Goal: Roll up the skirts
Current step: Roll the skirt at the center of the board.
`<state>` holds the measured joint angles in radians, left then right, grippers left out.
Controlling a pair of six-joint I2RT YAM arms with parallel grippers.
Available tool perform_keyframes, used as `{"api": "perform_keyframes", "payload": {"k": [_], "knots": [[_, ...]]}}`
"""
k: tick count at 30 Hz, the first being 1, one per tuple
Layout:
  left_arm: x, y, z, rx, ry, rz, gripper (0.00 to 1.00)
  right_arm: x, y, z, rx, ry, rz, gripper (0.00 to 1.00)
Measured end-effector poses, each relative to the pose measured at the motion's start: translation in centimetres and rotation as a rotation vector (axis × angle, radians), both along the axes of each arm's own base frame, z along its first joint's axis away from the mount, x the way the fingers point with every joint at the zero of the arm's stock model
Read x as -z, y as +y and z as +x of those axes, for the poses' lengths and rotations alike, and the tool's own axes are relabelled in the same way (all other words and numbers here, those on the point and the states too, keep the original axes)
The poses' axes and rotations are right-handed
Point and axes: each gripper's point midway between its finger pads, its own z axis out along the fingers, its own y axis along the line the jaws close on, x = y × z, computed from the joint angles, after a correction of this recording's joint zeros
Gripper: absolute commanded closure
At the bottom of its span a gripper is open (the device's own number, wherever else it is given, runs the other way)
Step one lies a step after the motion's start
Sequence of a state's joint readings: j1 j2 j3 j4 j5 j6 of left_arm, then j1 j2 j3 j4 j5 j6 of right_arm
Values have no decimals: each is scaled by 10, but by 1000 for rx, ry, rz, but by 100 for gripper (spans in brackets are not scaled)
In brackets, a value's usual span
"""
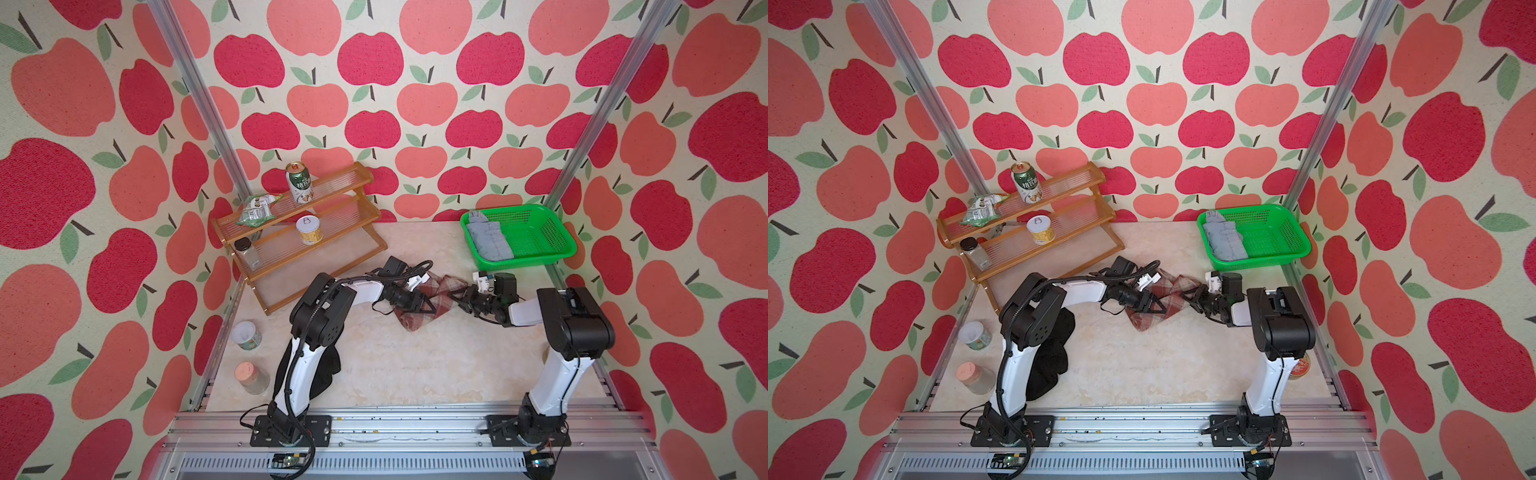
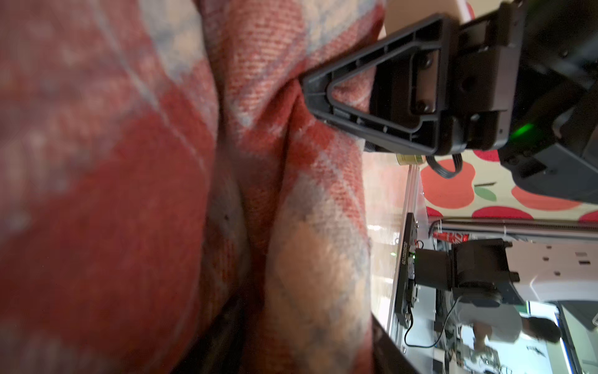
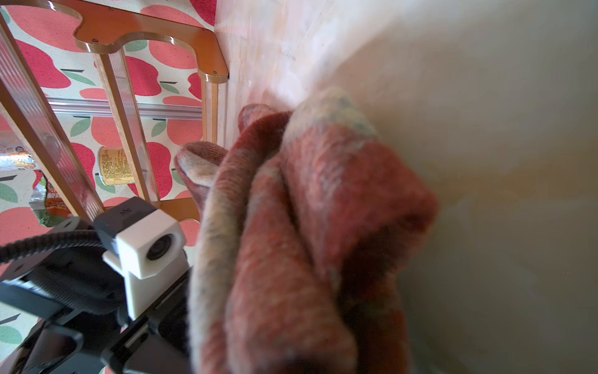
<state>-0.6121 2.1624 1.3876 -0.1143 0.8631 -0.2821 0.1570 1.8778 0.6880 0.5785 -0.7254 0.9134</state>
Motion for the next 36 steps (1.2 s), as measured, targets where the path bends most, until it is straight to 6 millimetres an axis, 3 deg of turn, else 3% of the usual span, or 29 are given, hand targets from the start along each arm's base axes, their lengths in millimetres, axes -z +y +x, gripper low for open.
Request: {"api": "perform_keyframes", "payload": {"k": [5,9,11,12,15,17,19,22,25,27,34,36], "knots": [[-27,28,23,-105,-249,149,26,0,-2,-2,4,11,-16,84],[-68,41,39,-147,-575,250,19,0,-3,-3,9,21,-22,83],[-97,34,29,-113,-817,277,12,0,-4,-4,12,28,-27,83],[-107,27,19,-84,-919,275,0,-1,-4,-5,13,31,-29,83],[-125,-9,-29,75,-1223,253,0,-3,-6,-7,17,38,-42,83],[-119,-33,-61,200,-1361,256,0,-5,-7,-9,19,44,-51,83],[-104,-47,-75,288,-1445,296,1,-6,-8,-11,21,49,-57,83],[-67,-51,-74,379,-1506,411,0,-6,-9,-13,23,60,-64,83],[-28,-43,-67,454,-1510,536,0,-5,-9,-14,23,68,-66,84],[-13,-38,-62,481,-1511,599,0,-5,-9,-14,24,68,-66,84],[-11,-41,-42,468,-1547,723,1,-6,-11,-16,27,81,-68,83],[-11,-43,-36,460,-1555,759,13,-6,-12,-16,28,84,-67,84]]}}
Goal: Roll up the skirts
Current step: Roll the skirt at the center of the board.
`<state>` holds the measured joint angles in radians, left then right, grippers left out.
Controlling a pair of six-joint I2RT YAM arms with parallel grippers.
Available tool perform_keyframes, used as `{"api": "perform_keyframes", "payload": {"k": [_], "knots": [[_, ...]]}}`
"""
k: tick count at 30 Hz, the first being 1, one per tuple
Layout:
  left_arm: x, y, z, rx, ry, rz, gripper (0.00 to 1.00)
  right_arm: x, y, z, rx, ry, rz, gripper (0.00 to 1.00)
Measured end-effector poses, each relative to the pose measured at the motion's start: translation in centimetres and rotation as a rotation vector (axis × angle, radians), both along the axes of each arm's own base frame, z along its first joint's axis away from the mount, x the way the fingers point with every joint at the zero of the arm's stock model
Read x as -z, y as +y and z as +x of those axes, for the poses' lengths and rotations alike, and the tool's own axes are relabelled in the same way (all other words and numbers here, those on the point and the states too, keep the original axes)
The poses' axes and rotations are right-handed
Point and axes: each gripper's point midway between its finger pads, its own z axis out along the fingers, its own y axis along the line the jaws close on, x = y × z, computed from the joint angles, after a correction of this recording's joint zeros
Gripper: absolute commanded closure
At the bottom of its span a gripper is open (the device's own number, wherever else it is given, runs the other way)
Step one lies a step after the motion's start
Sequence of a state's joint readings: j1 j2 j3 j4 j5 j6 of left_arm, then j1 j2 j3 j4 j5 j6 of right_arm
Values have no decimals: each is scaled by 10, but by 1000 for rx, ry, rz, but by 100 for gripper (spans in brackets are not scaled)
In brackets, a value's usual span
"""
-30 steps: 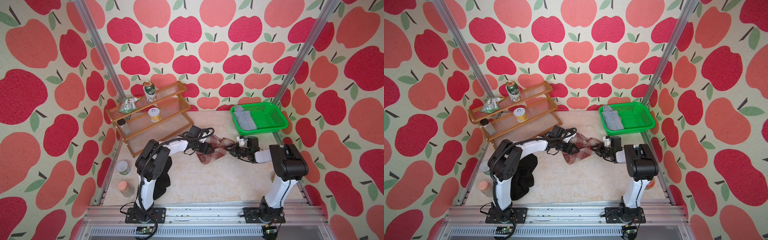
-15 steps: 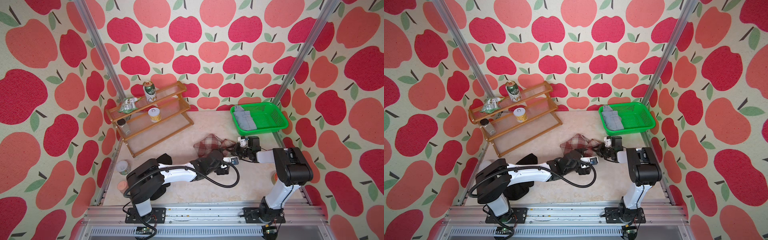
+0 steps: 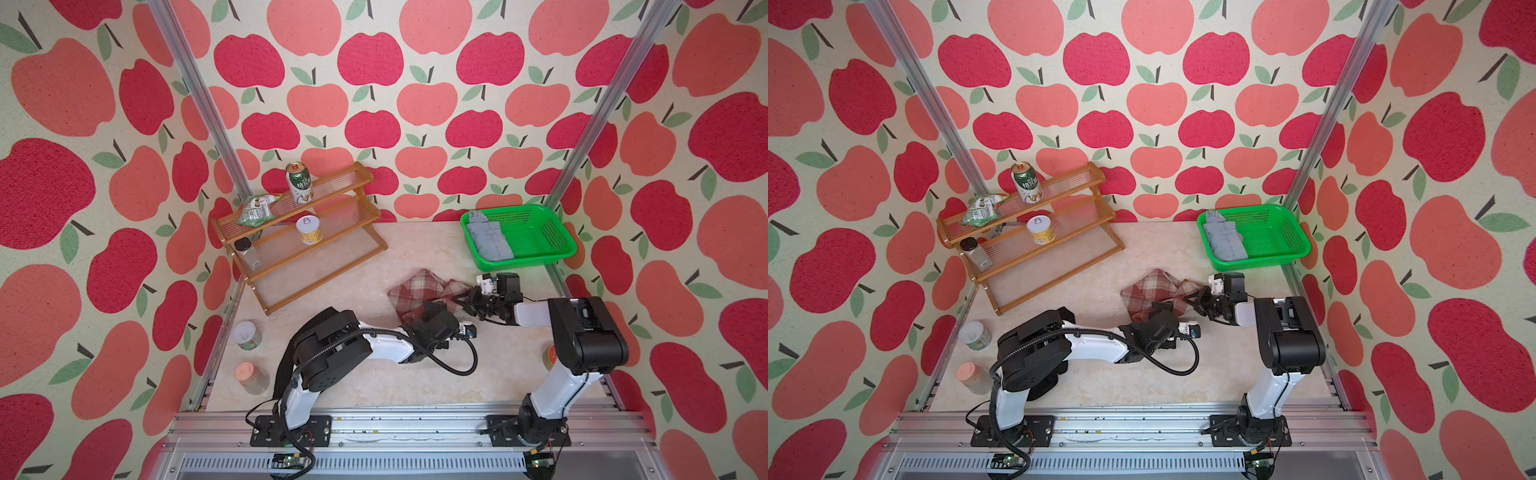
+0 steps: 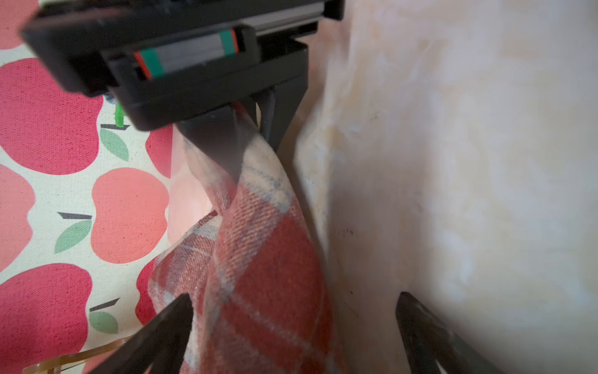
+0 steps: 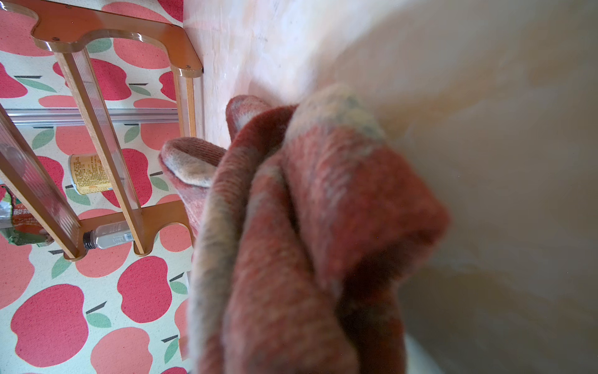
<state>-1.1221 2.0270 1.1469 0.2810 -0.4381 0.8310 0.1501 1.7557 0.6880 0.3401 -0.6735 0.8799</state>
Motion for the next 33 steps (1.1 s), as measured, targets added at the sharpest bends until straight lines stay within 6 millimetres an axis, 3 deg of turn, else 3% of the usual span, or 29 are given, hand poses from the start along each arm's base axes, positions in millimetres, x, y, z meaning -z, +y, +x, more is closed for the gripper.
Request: {"api": "perform_keyframes", "payload": {"k": [1,4,6,9,11,15,17,22,27,33], "knots": [[2,0,4,-13,-11,15,21,0,-1,0,1,2,0,84],[13,0,15,-66,-45,71,63,0,-3,0,6,6,2,83],[23,1,20,-87,-62,112,73,1,-4,0,9,10,2,82],[21,-1,22,-114,-66,121,85,-2,-5,1,12,4,2,77],[21,-1,23,-126,-35,107,86,-5,-6,1,11,-2,2,66],[16,4,26,-143,135,-6,86,-13,-14,3,34,-17,28,28],[13,11,29,-152,241,-70,86,-16,-23,6,69,-25,56,20],[8,23,34,-167,500,-225,88,-24,-37,8,121,-48,109,11],[2,26,38,-173,739,-359,89,-38,-34,9,110,-112,145,7],[4,23,41,-180,994,-491,88,-41,-30,4,93,-152,194,4]]}}
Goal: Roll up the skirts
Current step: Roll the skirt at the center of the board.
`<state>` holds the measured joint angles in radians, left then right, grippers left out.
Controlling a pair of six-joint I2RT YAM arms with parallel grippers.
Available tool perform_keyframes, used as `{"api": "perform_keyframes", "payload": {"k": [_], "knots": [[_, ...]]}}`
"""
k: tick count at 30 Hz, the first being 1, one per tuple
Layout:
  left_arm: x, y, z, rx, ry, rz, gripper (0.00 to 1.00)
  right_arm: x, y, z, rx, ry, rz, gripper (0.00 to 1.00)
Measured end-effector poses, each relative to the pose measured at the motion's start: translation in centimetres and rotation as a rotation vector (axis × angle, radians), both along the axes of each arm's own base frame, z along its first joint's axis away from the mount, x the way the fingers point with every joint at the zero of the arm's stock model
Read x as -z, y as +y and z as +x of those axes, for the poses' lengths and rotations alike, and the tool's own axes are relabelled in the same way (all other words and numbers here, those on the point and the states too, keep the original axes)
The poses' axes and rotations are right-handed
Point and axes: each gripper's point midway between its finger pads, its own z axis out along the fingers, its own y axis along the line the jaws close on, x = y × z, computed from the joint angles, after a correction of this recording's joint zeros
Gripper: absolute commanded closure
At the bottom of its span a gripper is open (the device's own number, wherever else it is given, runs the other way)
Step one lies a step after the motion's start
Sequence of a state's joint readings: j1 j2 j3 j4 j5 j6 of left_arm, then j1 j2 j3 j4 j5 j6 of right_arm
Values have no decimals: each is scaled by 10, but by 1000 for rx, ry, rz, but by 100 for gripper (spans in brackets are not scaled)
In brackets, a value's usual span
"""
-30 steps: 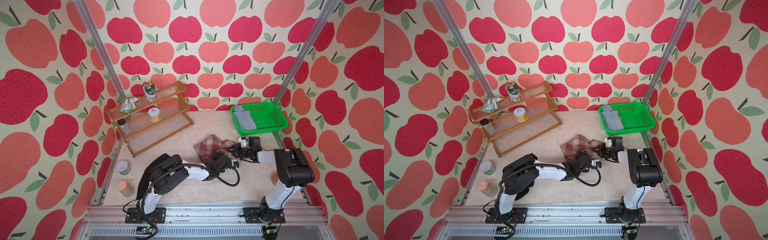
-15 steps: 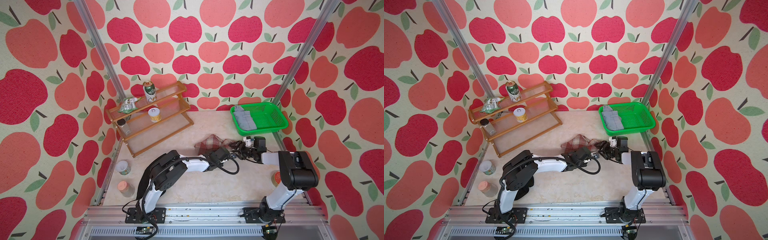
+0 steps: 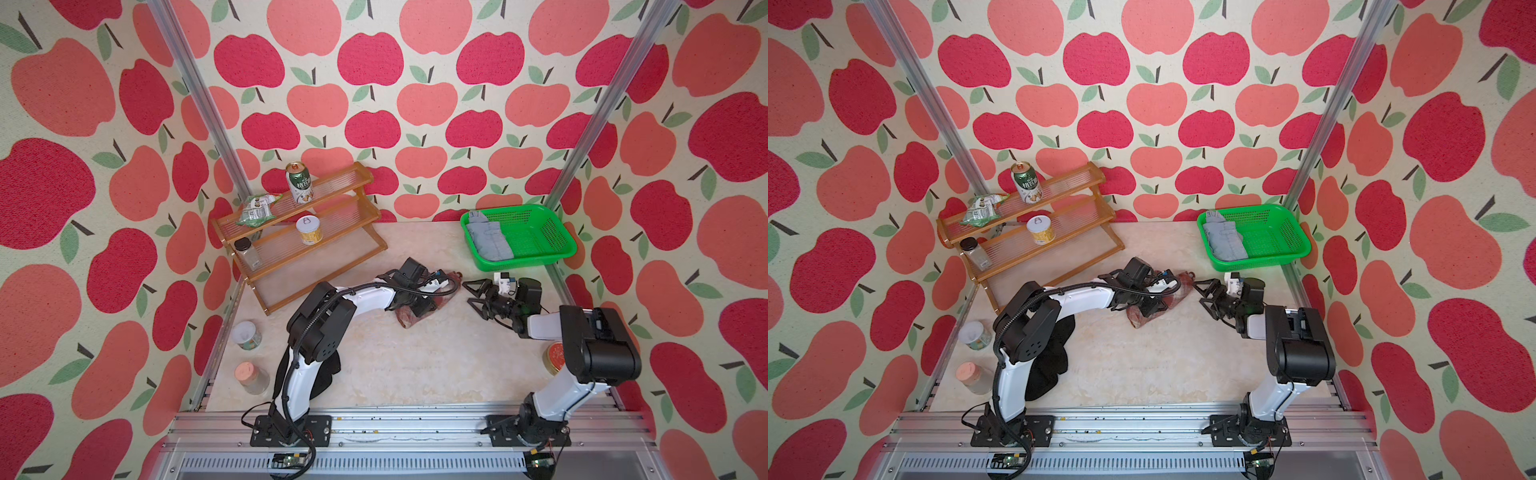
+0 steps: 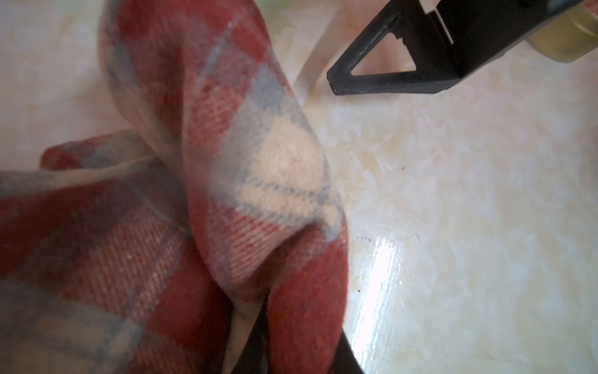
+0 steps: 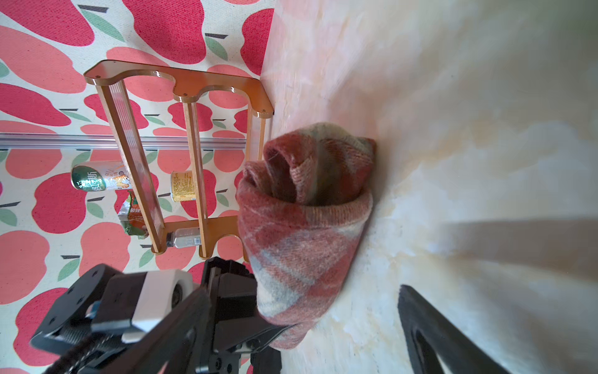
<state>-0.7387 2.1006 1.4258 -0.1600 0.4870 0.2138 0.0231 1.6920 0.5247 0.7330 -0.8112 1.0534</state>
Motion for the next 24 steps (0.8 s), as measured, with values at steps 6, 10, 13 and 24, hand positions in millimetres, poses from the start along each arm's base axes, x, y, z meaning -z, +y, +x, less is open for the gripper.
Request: {"api": "perform_keyframes", "payload": {"k": [6,10,13,24], "knots": [[-1,-2,-2,11,190,-113,87,7,8,-3,-21,-5,3,4],[0,-6,1,18,294,-145,87,13,23,-10,-66,0,-10,5],[2,-11,3,19,358,-156,87,18,31,-11,-84,7,-20,5],[2,-9,5,-11,476,-197,86,32,47,7,-109,3,-40,23]]}}
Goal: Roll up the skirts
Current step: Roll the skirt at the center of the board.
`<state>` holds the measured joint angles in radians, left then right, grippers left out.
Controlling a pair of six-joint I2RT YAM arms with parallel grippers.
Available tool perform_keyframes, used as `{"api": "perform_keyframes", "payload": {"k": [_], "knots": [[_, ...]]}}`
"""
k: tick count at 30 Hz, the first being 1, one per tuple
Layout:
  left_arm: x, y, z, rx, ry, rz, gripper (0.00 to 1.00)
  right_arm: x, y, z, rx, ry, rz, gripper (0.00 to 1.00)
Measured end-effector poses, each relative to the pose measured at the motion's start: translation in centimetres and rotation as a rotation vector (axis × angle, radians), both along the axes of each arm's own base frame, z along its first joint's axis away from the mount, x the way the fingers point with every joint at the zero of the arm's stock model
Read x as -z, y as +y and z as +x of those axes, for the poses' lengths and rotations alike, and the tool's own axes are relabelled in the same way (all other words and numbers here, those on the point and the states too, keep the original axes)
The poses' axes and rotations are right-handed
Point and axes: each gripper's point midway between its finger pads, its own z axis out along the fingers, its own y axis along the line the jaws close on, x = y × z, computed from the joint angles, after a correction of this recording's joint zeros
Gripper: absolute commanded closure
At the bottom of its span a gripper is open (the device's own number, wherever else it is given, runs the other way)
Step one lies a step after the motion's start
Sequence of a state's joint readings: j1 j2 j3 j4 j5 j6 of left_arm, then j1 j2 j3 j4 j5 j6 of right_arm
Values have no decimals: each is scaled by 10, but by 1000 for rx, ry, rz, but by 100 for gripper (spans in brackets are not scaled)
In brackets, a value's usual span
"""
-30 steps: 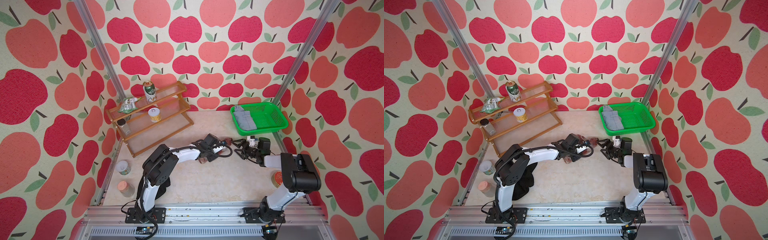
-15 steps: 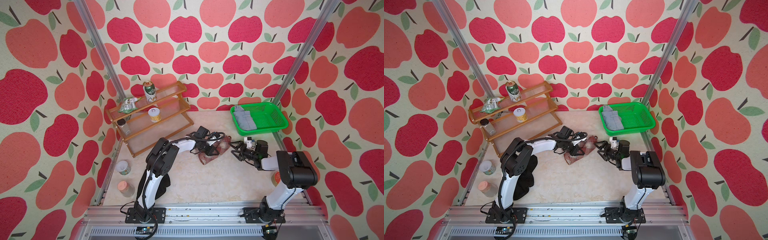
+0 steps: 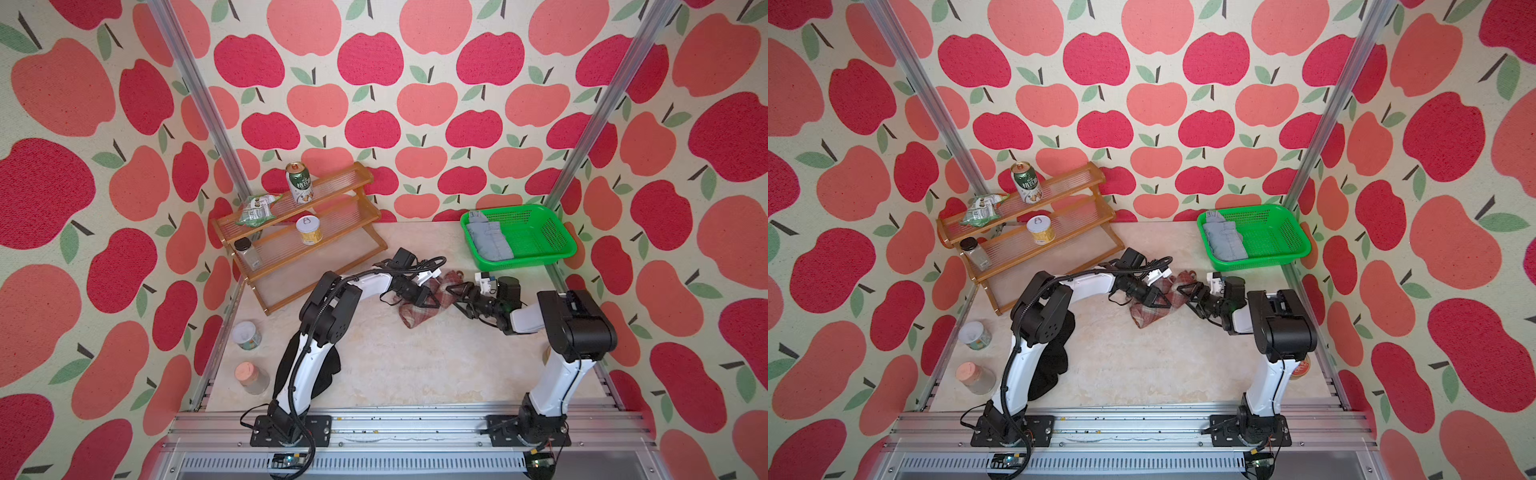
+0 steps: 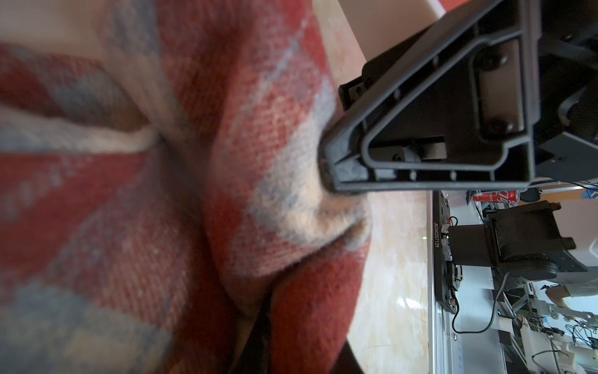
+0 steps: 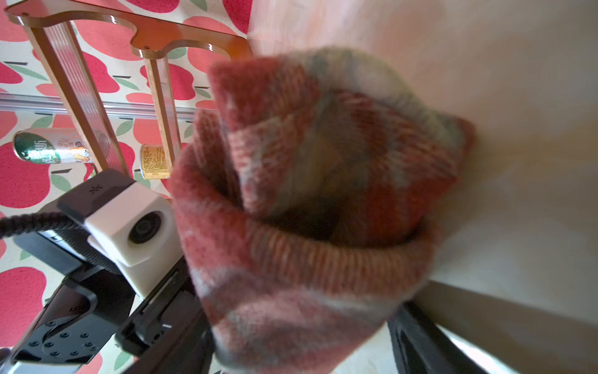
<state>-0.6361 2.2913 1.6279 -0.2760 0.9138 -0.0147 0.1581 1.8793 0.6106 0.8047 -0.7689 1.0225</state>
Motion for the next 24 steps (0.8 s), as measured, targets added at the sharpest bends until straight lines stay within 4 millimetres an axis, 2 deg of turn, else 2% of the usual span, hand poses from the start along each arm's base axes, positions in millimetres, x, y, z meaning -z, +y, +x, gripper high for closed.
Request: {"api": "perform_keyframes", "payload": {"k": [5,11,13,14,17,20,21,24], "knots": [[0,2,2,-14,27,-4,87,1,10,8,-18,-23,8,27],[2,3,5,-14,62,-12,86,10,16,14,-13,3,2,68],[2,4,6,-21,70,-10,80,12,17,16,-9,11,0,77],[2,5,6,-24,73,-8,75,12,17,16,-8,15,-1,80],[4,9,11,-49,69,11,45,12,18,18,-4,31,-21,81],[4,17,15,-95,37,56,20,10,17,18,6,40,-58,82],[2,22,18,-119,12,79,0,8,17,18,6,41,-72,82],[-6,43,24,-208,-86,154,0,5,17,16,5,45,-96,82]]}}
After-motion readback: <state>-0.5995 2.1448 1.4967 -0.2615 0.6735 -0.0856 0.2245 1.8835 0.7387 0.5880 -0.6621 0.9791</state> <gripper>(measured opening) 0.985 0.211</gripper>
